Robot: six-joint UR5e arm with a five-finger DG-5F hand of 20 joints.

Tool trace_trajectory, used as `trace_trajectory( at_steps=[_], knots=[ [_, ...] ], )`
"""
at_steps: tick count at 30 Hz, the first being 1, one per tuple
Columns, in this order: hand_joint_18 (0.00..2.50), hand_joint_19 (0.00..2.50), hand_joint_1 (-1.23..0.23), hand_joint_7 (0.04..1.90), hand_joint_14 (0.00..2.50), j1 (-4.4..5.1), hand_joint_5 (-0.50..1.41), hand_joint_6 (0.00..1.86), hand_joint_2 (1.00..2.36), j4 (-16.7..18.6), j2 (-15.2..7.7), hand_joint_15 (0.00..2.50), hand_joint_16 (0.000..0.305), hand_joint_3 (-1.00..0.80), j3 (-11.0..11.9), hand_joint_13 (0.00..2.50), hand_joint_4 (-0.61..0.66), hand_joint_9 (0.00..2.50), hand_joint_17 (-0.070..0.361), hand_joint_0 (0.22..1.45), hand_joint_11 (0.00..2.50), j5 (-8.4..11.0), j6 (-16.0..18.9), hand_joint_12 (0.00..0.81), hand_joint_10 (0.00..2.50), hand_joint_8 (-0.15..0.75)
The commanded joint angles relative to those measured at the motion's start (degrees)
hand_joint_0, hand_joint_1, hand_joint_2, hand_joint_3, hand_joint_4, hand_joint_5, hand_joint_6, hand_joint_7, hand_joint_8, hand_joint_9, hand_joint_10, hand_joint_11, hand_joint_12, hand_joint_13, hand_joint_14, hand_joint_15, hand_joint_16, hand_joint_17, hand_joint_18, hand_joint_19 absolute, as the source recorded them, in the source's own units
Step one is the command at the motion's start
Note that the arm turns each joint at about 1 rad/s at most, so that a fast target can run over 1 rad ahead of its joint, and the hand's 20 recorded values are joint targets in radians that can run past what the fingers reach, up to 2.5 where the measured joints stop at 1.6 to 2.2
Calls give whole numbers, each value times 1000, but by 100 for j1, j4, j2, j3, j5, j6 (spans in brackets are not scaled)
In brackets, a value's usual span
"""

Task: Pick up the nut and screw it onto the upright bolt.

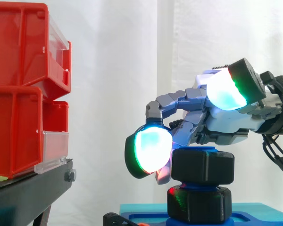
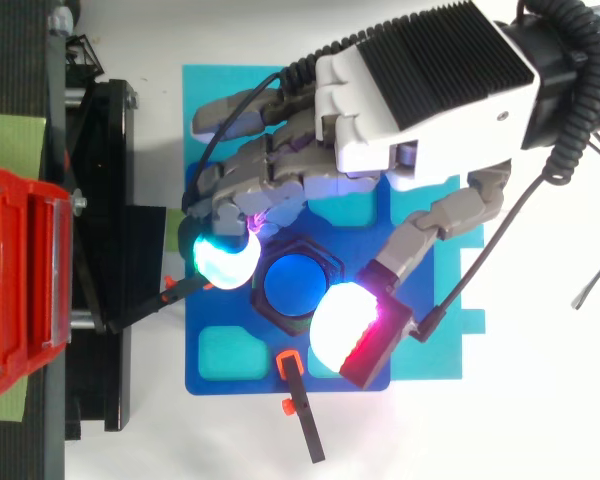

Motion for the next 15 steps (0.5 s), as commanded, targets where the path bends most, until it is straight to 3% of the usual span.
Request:
trace_trajectory(
  at_steps=[1,4,9,15],
  knots=[
    [194,0,-366,1365,0,-45,-67,502,1000,50,0,0,20,-500,0,615,199,845,45,511,0,-52,-2,259,0,273],
    [268,0,-387,1459,0,-116,-60,519,1000,76,0,0,19,-500,0,689,181,929,43,519,0,-123,-20,252,0,282],
    [304,0,-404,1372,0,-212,-61,604,1000,155,0,0,18,-500,9,710,174,1017,40,523,28,-254,-55,245,0,291],
    [460,0,-423,1313,1,-344,-15,701,1000,208,0,0,9,-500,0,871,102,1375,21,541,162,-395,-55,205,5,288]
  ],
)
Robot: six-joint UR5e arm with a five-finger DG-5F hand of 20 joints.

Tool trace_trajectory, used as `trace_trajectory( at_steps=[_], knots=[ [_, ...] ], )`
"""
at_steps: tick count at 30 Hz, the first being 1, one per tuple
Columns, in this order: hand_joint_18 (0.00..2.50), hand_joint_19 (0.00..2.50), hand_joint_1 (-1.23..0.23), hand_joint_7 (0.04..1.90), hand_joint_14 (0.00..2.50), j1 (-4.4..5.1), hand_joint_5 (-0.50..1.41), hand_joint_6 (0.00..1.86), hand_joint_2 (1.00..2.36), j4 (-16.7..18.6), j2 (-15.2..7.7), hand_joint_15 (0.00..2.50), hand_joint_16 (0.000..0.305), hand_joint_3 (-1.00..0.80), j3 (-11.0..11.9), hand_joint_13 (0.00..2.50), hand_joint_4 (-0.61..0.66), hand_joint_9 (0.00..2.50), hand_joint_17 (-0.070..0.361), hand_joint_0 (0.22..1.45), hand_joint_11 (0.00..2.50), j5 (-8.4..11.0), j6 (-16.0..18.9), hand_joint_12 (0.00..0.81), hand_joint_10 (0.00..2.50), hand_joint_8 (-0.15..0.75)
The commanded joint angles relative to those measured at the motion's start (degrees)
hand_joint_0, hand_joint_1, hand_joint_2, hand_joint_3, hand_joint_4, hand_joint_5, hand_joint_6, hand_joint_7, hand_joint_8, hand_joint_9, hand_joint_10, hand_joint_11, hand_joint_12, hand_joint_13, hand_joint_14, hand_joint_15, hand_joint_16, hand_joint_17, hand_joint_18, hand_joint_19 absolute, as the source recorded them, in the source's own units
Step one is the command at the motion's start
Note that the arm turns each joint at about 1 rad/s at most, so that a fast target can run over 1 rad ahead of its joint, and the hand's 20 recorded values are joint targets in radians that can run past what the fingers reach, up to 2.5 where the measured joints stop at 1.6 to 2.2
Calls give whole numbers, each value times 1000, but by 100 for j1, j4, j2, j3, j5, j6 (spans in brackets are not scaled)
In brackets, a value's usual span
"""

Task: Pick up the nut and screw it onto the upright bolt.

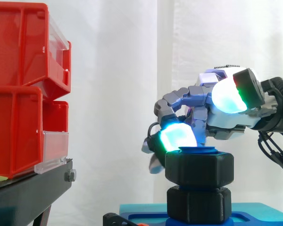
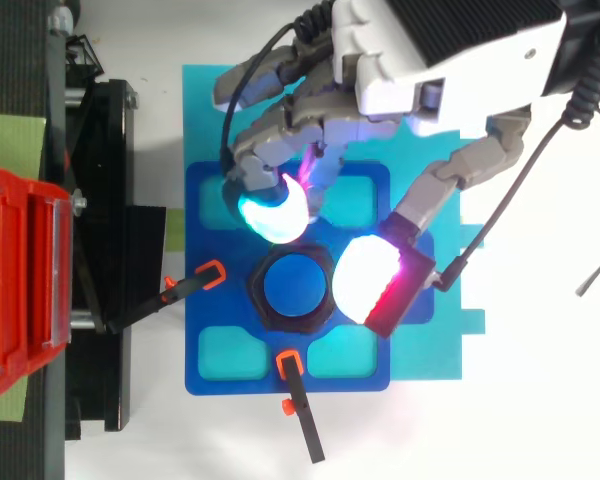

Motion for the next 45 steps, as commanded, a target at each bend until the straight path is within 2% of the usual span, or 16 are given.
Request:
trace_trajectory(
  at_steps=[1,3,5,9,11,12,16,20,24,26,28,30,32,34,40,45],
  knots=[
    [523,0,-429,1284,0,-88,-4,713,1000,14,-2,34,7,-500,-3,971,88,1452,17,546,178,-77,-2,196,6,275],
    [614,0,-432,1234,2,-140,3,730,1000,-12,-2,55,5,-500,-3,1047,71,1531,11,549,183,-147,-11,184,6,260],
    [773,41,-451,1243,1,-167,34,716,1000,-12,7,102,2,-500,-3,1221,60,1734,5,559,228,-200,-11,158,7,225],
    [879,107,-473,1254,5,-211,45,705,1000,14,7,120,0,-500,15,1302,59,1839,1,563,293,-296,7,146,10,192],
    [890,108,-473,1268,4,-228,46,701,1000,-12,7,114,0,-500,129,1307,53,1853,1,563,305,-314,16,146,10,192],
    [871,92,-471,1279,3,-237,46,693,1000,-21,7,106,1,-500,173,1295,55,1844,2,558,297,-323,16,150,12,199],
    [685,10,-435,1577,2,-237,46,501,1000,-126,7,39,6,-500,384,1097,140,1684,13,542,279,-358,16,188,9,264],
    [497,0,-436,1545,0,-237,22,501,1000,-364,7,0,7,-500,612,895,166,1526,16,533,233,-375,16,199,7,254],
    [353,0,-430,1307,0,-175,-30,504,1000,-610,7,0,11,-500,885,763,187,1384,24,518,190,-349,-11,216,6,251],
    [265,0,-429,1085,0,-149,-63,504,1000,-636,7,0,13,-500,903,669,244,1249,30,510,94,-314,-11,227,3,237],
    [161,0,-423,908,0,-132,-94,503,1000,-627,-2,0,16,-500,894,581,246,1108,35,503,0,-270,-28,233,0,228],
    [65,0,-415,779,0,-96,-123,503,1000,-610,-10,0,18,-500,841,483,213,953,40,495,0,-182,-46,244,0,228],
    [0,0,-401,690,0,-35,-149,502,1000,-513,-10,0,22,-500,648,364,181,771,49,484,0,-50,-46,256,0,212],
    [0,0,-391,653,0,9,-161,501,1000,-206,-10,0,24,-500,419,306,175,690,54,481,0,64,-28,265,0,213],
    [0,0,-323,587,0,79,-186,501,1000,550,-19,0,29,-500,-47,169,145,489,65,468,0,90,139,282,0,206],
    [0,0,-309,579,0,123,-193,501,1000,726,-19,0,31,-500,-231,120,135,423,70,466,0,90,139,288,0,198]
  ],
)
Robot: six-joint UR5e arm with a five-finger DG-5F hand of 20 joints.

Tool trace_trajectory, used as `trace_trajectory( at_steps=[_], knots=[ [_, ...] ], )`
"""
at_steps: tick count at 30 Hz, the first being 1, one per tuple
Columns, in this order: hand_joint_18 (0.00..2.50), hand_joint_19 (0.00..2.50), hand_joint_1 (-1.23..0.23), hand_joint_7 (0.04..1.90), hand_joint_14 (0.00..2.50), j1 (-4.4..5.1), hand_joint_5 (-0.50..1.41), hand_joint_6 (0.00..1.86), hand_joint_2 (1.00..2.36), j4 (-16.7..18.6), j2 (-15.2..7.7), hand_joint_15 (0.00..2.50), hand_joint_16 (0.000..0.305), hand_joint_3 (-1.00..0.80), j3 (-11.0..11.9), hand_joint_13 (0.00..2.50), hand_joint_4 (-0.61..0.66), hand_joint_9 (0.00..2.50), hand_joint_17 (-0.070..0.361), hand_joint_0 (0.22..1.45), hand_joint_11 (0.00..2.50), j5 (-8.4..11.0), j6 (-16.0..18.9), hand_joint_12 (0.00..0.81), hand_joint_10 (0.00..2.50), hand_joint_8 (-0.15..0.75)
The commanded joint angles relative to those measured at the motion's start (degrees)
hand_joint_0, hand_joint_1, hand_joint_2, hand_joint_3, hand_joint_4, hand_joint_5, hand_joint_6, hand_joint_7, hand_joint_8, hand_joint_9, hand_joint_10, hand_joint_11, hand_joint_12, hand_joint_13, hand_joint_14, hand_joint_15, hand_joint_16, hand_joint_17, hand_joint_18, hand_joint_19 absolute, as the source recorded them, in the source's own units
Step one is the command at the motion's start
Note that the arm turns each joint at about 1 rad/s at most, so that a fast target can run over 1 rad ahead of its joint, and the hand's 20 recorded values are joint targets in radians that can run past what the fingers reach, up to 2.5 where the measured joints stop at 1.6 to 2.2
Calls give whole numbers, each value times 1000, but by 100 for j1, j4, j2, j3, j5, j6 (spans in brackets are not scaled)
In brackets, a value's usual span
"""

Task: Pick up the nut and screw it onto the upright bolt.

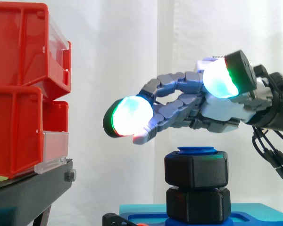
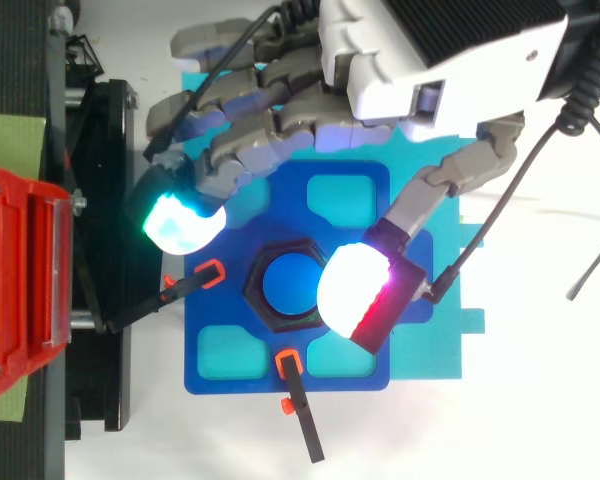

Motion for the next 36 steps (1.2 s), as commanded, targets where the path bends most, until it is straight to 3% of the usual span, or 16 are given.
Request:
trace_trajectory(
  at_steps=[1,21,36],
  knots=[
    [0,0,-306,579,0,25,-194,501,1000,117,-3,0,31,-500,-133,117,136,413,70,466,0,12,10,288,0,198],
    [0,0,-326,685,0,69,-167,502,1000,152,-3,0,31,-500,-326,111,188,432,70,470,0,65,-16,290,0,215],
    [0,0,-326,1062,0,78,-108,504,1000,170,-3,0,31,-500,-335,141,254,491,69,474,0,65,-25,284,0,231]
  ],
)
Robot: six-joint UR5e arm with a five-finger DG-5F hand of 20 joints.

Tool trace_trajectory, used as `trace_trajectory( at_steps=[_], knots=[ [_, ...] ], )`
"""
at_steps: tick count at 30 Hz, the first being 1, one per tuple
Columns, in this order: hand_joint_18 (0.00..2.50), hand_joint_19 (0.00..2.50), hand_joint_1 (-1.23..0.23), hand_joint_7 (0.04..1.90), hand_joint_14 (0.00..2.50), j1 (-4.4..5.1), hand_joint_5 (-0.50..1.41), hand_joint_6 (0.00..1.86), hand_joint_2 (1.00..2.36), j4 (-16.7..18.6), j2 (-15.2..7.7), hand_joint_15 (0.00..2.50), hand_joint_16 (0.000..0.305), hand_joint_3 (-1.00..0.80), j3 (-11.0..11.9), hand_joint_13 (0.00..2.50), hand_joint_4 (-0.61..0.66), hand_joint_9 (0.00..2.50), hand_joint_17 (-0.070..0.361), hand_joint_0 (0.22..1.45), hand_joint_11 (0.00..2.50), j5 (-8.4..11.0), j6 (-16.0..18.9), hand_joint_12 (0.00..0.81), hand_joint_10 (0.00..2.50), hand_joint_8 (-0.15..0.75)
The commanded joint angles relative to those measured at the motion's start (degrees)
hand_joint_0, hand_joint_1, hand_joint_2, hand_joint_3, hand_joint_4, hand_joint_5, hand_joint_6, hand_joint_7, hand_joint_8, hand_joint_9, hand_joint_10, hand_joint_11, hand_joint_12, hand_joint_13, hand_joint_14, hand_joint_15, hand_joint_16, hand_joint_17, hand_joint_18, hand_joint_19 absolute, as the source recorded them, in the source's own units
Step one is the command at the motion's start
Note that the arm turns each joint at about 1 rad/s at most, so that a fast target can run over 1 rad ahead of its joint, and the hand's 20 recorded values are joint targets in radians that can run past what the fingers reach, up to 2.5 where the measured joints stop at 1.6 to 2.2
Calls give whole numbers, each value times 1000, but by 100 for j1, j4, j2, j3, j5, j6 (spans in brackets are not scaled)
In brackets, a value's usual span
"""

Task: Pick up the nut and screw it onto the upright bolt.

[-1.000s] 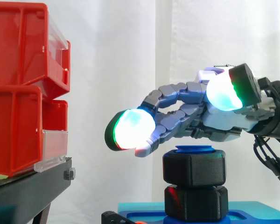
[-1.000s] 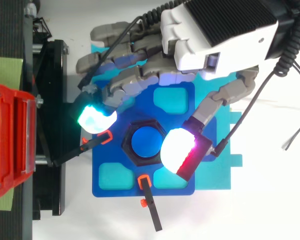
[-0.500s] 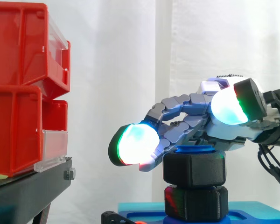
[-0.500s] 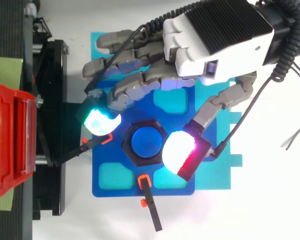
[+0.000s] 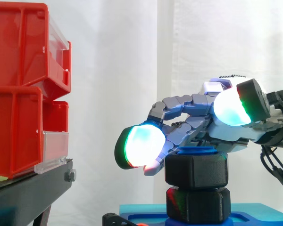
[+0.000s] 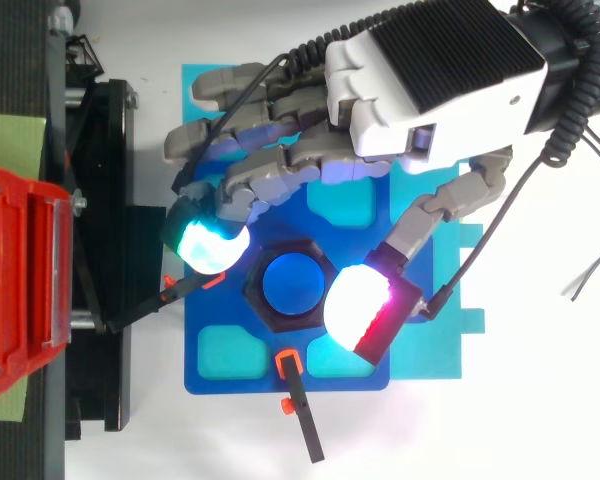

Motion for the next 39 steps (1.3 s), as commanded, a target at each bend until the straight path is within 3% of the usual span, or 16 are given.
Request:
trace_trajectory(
  at_steps=[1,29,39],
  knots=[
    [0,0,-327,1080,0,1,-104,504,1000,-11,-1,0,30,-500,5,143,256,507,68,475,0,0,0,283,0,232],
    [0,0,-320,1416,0,-78,0,501,1000,7,-1,0,24,-500,-4,314,217,779,54,491,0,-97,0,263,0,255],
    [0,0,-309,1408,0,-228,29,531,1000,165,-1,0,21,-500,5,411,187,925,48,499,0,-299,0,250,0,251]
  ],
)
